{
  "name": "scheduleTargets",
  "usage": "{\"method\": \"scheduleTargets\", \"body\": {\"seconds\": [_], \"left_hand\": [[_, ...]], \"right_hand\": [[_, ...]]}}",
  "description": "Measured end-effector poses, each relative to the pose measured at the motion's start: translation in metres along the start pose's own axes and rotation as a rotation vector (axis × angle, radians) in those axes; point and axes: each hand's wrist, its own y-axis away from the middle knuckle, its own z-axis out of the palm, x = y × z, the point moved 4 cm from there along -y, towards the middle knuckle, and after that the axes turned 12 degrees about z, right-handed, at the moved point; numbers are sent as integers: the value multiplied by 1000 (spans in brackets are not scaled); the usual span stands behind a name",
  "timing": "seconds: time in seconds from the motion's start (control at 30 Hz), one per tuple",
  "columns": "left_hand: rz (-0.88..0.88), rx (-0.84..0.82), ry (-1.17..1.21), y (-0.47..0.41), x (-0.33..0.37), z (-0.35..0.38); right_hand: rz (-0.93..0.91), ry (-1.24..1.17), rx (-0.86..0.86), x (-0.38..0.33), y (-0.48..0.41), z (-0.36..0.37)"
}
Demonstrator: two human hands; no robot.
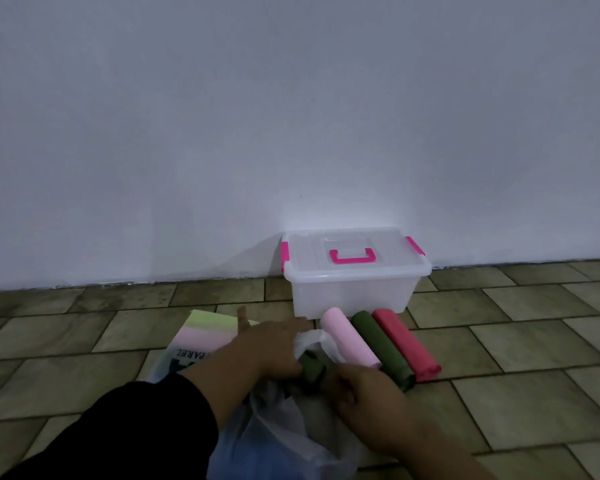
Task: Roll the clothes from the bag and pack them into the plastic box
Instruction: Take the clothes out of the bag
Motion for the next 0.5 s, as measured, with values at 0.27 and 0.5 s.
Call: {"method": "scheduleTargets", "body": {"seconds": [0.27,0.5], "left_hand": [[76,7,31,41,-14,22],[72,143,57,60,-20,43]], "right_hand": [[98,70,-2,-10,-11,17],[173,99,-10,-32,-33,29]]}}
